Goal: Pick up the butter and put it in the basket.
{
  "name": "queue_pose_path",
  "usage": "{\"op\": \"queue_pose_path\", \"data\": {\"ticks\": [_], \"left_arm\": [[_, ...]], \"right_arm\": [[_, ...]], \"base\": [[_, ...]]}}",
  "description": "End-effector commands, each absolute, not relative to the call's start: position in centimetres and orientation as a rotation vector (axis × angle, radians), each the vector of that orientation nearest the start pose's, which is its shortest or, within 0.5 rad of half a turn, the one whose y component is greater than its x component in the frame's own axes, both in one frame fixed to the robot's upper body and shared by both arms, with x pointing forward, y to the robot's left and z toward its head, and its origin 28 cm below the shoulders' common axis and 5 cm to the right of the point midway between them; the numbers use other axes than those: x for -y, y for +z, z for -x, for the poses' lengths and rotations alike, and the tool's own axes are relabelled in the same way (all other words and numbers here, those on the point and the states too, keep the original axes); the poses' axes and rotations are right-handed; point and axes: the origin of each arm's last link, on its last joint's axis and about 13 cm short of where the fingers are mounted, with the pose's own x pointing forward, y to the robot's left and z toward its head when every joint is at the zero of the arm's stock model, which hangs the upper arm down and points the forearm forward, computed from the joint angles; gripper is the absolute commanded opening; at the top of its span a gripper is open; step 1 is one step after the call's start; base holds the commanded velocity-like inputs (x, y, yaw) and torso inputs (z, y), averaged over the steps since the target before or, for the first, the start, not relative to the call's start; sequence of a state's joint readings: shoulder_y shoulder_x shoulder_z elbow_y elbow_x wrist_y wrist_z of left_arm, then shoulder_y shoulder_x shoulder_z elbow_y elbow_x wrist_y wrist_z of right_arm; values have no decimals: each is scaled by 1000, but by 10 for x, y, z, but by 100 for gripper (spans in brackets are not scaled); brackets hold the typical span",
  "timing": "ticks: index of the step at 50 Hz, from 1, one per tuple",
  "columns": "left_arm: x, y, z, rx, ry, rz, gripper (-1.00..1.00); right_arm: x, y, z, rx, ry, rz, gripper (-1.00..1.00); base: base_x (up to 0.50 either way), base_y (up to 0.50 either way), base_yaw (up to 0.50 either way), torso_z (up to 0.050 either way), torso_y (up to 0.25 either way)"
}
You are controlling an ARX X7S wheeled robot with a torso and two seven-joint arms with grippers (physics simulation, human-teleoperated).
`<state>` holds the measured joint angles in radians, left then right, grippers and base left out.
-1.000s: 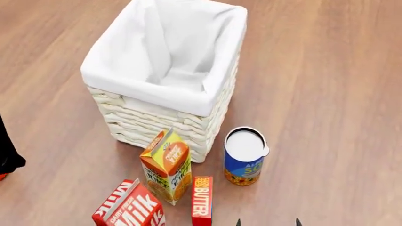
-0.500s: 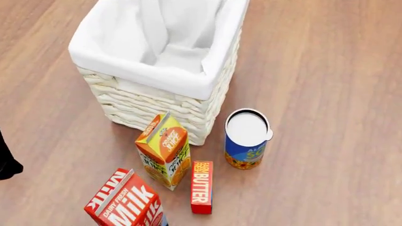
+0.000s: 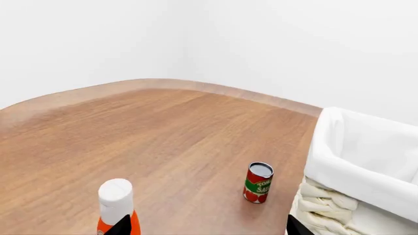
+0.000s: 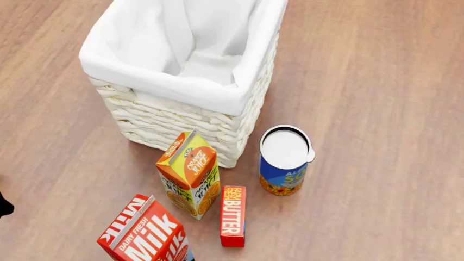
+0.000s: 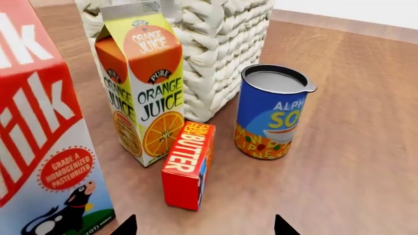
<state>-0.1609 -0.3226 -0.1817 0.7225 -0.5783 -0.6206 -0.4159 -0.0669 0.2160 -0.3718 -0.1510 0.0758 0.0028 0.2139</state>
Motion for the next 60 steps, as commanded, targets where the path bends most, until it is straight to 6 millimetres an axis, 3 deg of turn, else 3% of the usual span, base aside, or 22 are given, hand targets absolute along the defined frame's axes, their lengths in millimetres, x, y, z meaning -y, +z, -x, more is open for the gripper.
{"op": "queue_pose_path", "data": {"ticks": [1, 31, 60], "left_arm": [[-256, 166, -202, 240, 203, 156, 100], [-256, 168, -201, 237, 202, 165, 100], [-256, 172, -196, 249, 200, 178, 100]], "right_arm": [[63, 23, -197, 54, 203, 89, 100], [55, 32, -217, 73, 227, 82, 100], [52, 25, -230, 52, 203, 64, 100]], "base": [[0, 0, 0, 0, 0], [0, 0, 0, 0, 0], [0, 0, 0, 0, 0]]}}
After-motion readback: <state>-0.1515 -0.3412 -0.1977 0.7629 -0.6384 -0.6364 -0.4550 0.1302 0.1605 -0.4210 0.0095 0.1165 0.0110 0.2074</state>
